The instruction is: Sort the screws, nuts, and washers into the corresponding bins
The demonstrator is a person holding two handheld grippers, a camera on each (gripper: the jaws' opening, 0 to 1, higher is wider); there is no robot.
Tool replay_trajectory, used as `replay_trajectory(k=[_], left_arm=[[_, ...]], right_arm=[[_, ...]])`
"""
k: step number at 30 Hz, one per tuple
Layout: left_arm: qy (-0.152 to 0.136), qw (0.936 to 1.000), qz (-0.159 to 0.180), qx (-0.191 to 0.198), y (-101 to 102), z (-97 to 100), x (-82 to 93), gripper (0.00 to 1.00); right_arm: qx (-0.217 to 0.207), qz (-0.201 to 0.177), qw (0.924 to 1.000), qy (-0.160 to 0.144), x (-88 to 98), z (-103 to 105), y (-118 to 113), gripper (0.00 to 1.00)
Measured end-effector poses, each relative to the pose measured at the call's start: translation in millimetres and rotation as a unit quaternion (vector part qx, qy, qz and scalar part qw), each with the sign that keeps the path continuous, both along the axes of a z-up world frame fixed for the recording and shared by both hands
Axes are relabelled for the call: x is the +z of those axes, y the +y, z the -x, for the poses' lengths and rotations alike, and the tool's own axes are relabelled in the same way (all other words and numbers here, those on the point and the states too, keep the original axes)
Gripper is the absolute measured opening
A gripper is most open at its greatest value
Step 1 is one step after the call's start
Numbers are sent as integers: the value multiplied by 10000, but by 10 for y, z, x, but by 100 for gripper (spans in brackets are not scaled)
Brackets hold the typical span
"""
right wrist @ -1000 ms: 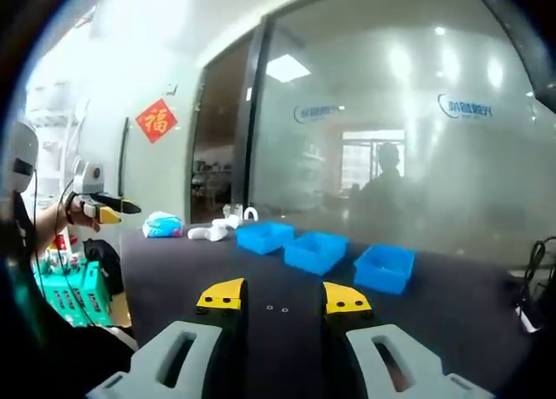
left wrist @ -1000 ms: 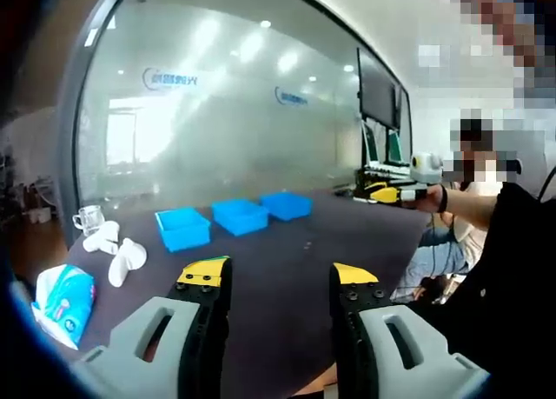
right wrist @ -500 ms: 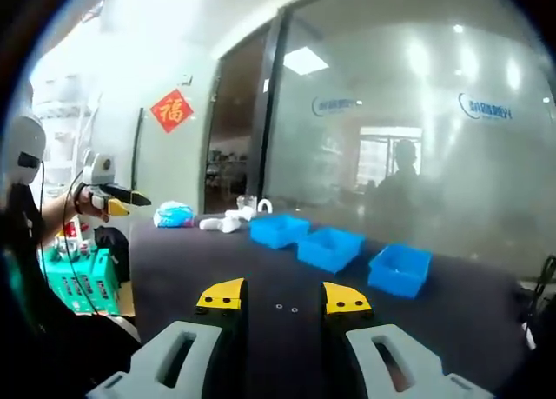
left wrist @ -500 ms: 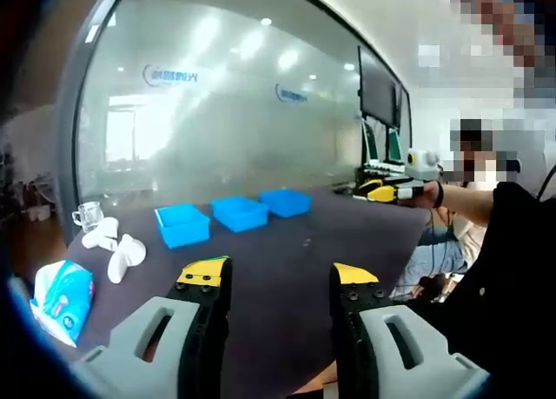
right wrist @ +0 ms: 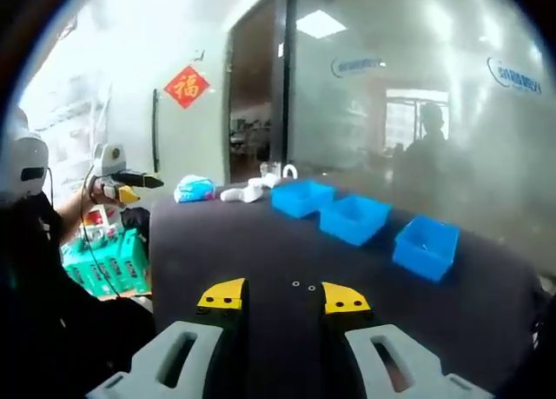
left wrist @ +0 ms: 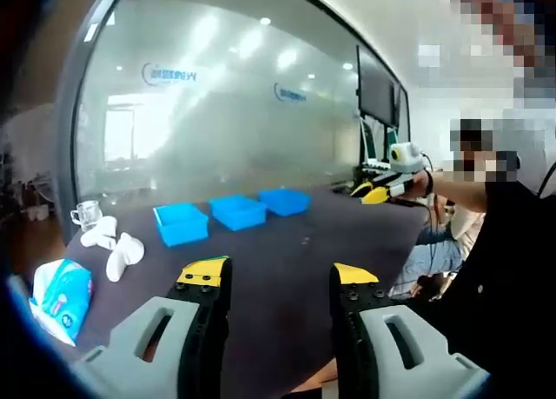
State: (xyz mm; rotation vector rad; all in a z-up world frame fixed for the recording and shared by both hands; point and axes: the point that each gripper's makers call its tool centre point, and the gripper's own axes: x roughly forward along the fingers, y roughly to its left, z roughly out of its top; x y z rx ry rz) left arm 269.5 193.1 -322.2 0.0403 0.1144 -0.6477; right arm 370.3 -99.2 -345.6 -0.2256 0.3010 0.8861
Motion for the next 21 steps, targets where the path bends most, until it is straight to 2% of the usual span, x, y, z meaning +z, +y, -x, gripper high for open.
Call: replay_trajectory(k=[8,15,21], left_arm=[[57,10000,5,13,7,-3,-30,44],[50,10000,18,37,21,-3,-30,44],[72,10000,25,24,18,-22,-45,44]], right_arm=[[381,453,9981,146,-118,-47,138,27],[536,601,9965,217,-163,-84,228,27],[741,930,9924,320,-238,-176,286,26]])
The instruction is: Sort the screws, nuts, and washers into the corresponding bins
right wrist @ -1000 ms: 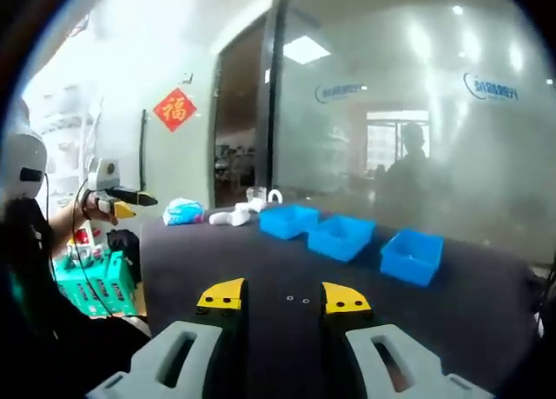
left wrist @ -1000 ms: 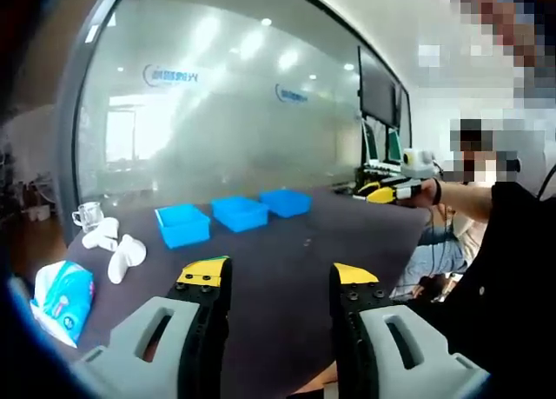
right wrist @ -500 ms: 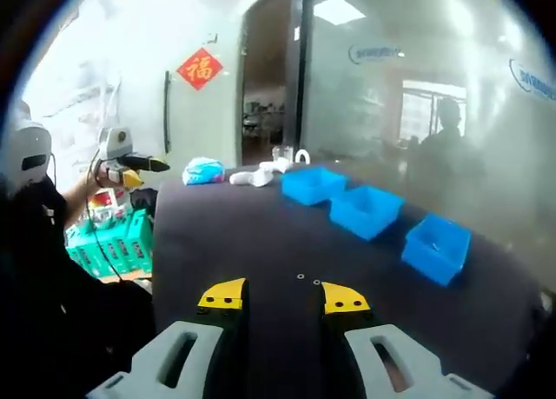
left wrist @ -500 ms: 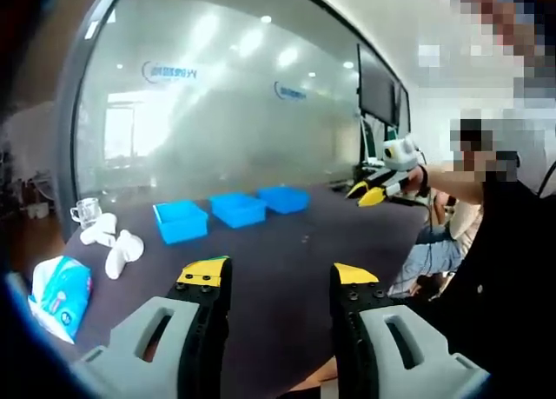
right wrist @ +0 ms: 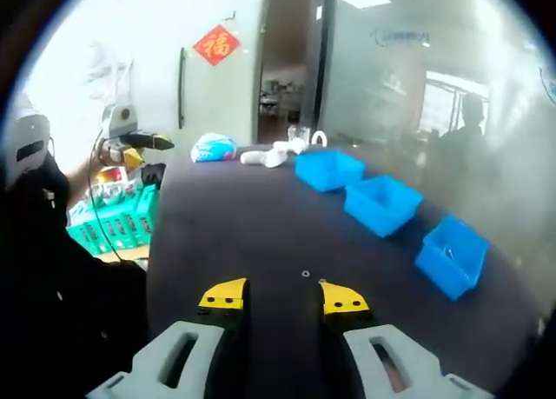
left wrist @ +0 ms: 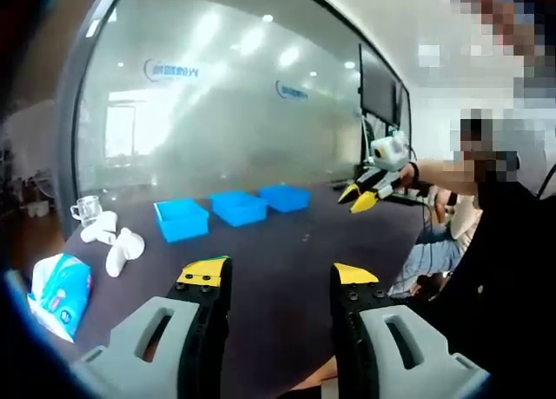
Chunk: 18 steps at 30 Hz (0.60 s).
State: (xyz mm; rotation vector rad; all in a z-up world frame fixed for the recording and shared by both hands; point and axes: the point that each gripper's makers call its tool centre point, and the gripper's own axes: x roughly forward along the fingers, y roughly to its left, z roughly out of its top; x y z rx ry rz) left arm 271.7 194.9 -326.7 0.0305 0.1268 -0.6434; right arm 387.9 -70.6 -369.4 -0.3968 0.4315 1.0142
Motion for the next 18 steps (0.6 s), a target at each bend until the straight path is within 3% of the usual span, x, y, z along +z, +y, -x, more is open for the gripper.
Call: replay_trajectory(k=[9,18], left_arm=[[21,10000,3,-7,4,15,-16,44],[63,10000,55,12,23,16,-43,45]], right_arm=[[289,516,9981,191,-104,-177,73,25],[630,1280,9890,387,-305,-368,196,24]])
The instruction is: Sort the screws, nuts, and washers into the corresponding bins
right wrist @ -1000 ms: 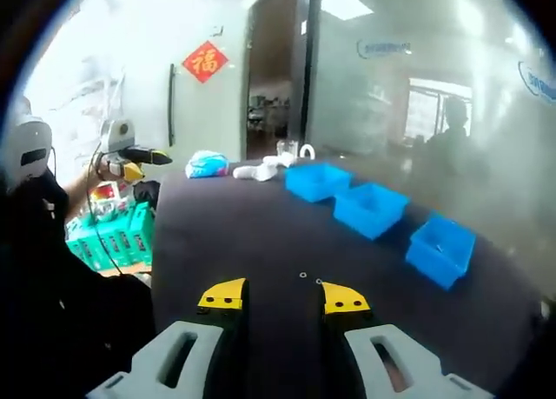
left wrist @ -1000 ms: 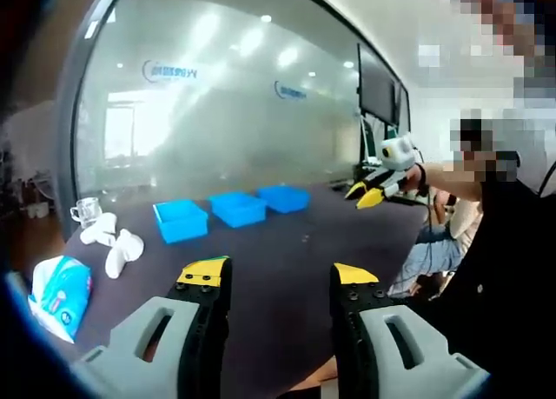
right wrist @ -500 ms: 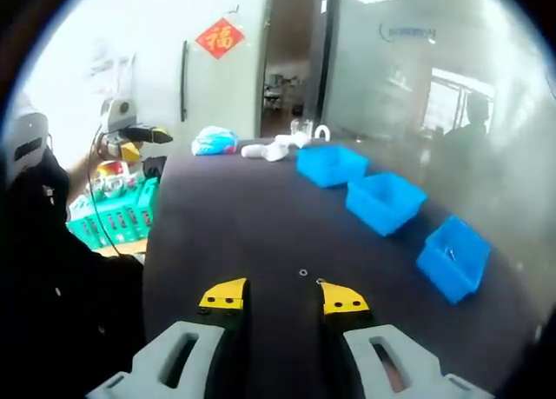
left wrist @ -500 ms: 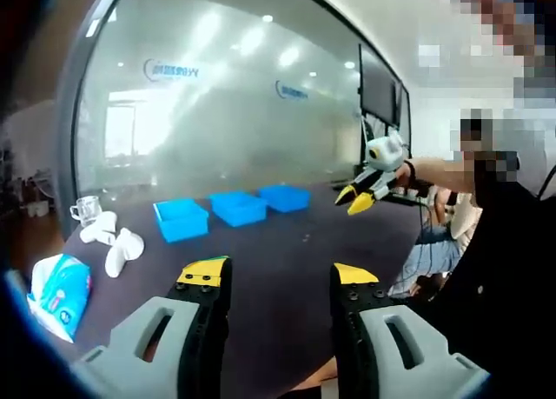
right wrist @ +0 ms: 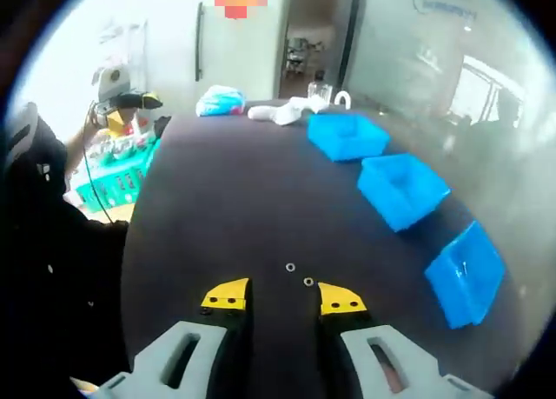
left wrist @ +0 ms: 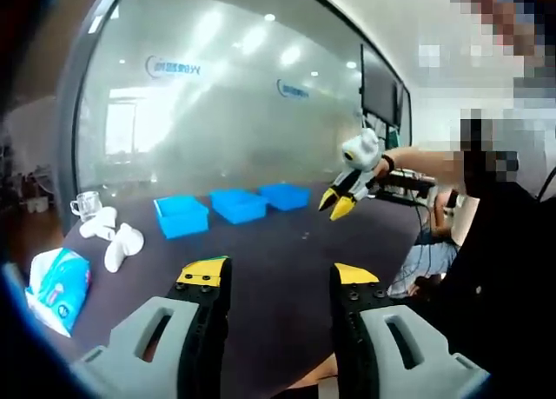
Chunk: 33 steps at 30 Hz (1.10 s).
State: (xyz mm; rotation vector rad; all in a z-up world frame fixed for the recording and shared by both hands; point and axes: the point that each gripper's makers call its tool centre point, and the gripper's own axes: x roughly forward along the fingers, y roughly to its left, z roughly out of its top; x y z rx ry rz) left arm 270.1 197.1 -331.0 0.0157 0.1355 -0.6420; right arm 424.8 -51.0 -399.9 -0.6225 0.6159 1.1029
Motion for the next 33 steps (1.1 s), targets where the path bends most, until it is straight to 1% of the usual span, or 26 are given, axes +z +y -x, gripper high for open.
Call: replay_trajectory(k=[4,7,12,15,22,26,33], left_arm=[[-1,10000,21,19,8,3,3,45],[4,10000,17,33,17,15,1,45],[19,10000,8,79,50,21,-3,45],[18,9999,19,101,64,21,0,45],[30,9999,28,127,69,11,-15,45],[30,9999,37,145,76,2,-14,45],[49,9998,39,169,88,-4,-23,45]], right_arm=[[131,327,9993,80,-132,-71,51,23],[195,474,9986,158,-210,-104,78,23],[259,742,9966,263,-329,-190,60,21],[306,862,9953,315,-374,-205,67,21],[380,1023,9934,357,-430,-250,109,20],[389,1073,9926,410,-466,-289,122,18],[410,1112,9917,507,-519,-291,138,13]])
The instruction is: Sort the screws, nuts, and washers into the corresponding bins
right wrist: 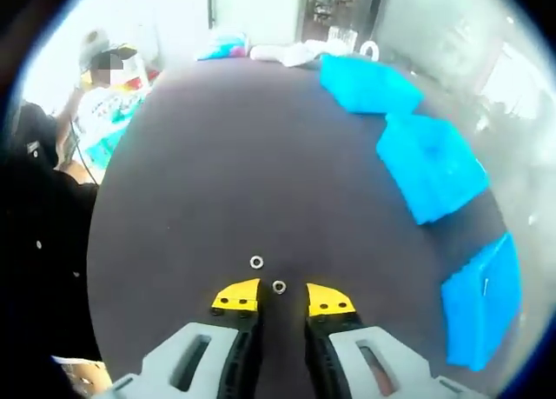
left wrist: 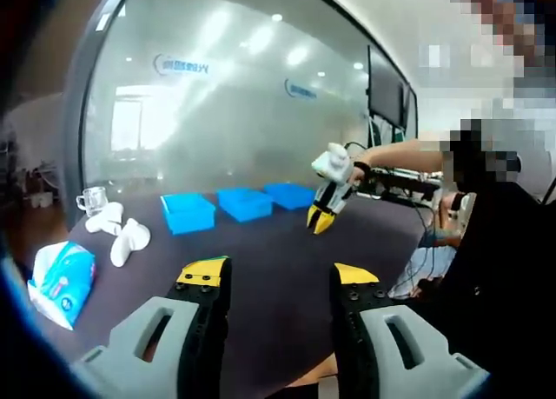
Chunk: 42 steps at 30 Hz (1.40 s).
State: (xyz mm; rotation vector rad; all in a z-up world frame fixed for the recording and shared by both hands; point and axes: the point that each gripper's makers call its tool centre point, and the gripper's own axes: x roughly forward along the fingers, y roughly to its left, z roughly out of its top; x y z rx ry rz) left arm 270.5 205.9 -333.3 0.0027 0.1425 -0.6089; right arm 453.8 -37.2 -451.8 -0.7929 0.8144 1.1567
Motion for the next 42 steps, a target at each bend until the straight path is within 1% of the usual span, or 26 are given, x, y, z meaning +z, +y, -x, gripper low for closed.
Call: replay_trajectory(k=[2,6,9,14,22,27,31,35,37,40,42], left_arm=[[6,10000,-15,23,11,-3,-6,45],[26,10000,-19,47,22,-3,-17,44],[32,10000,-43,51,20,3,-25,44],[11,10000,-43,67,19,10,-7,44],[-21,10000,-55,59,0,36,18,44],[-68,10000,-52,44,-7,49,58,44],[-98,9999,-42,50,-4,57,80,44],[-131,9999,-24,43,-7,58,103,44],[-146,9999,-24,27,-18,61,113,44],[-173,9998,-16,18,-21,68,130,44],[-191,9998,-8,19,-22,72,144,44]], right_arm=[[19,24,10000,3,-12,-1,-2,13],[-20,2,9999,112,-28,0,-4,12],[-47,-38,9996,264,-46,27,-4,8],[-1,-13,9995,329,-52,63,17,3],[103,66,9999,117,-29,130,11,2],[88,-67,9999,116,7,224,-9,2],[-42,-398,9992,45,102,289,-22,2],[-339,-937,9950,-79,235,294,-47,2],[-526,-1275,9903,-142,327,295,-65,2],[-830,-1784,9801,-277,471,288,-115,2],[-1057,-2164,9697,-416,586,283,-159,2]])
